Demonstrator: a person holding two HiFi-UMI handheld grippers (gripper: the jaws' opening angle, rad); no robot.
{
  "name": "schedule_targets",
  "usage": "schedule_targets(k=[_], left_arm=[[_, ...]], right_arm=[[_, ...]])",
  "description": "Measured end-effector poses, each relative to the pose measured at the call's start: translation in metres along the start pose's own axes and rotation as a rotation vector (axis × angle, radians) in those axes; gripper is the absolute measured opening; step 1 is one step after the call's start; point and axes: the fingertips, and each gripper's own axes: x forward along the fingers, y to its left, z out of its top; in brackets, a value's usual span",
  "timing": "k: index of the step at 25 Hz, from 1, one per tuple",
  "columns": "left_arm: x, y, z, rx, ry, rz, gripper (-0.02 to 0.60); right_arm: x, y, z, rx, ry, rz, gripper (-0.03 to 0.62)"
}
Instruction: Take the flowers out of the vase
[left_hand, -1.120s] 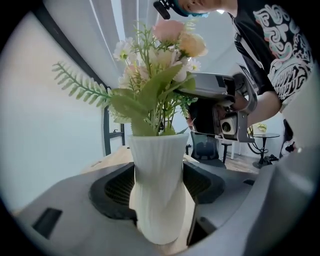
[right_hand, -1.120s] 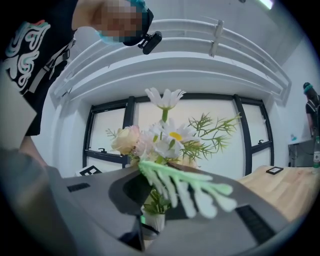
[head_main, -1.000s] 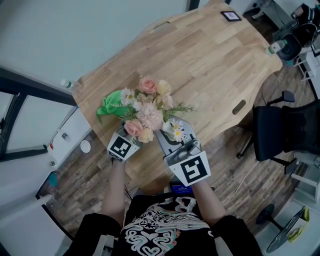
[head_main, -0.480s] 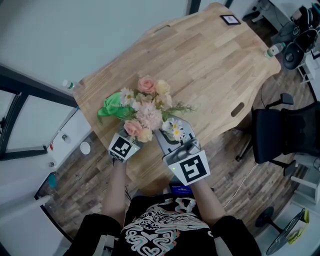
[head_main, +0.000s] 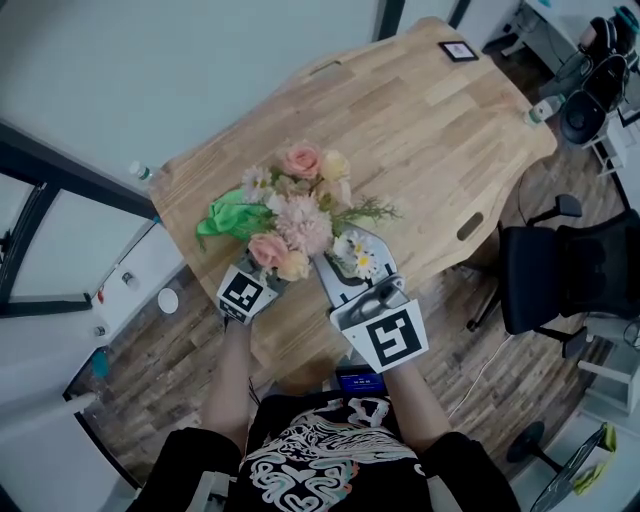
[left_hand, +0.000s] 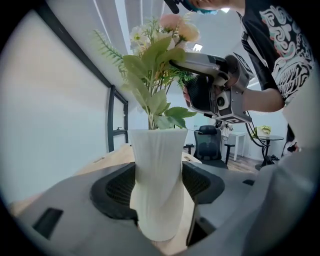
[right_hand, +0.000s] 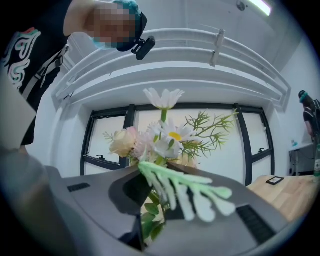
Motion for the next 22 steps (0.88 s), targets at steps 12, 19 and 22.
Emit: schedule_targets(k=[12,19,22], left_arm=[[0.000,-0.002,-0.005,-0.002,-0.030,-0.001,0.299],[-0.001,-0.002,-0.005,-0.007,-0.035,0.014,0.299],[-0.006,-0.001,-0.001,-0.020,-0.060,0.024,0.299]], right_arm=[[-0.004,-0.005,0.026,0.026,-0.049,-0.008,0.061],[-0.008,-0.009,0.038,0.022,-0.066,-0.003,0.061],[-0.011,-0.009,0.044,0.026,-0.076,-0.003,0.061]])
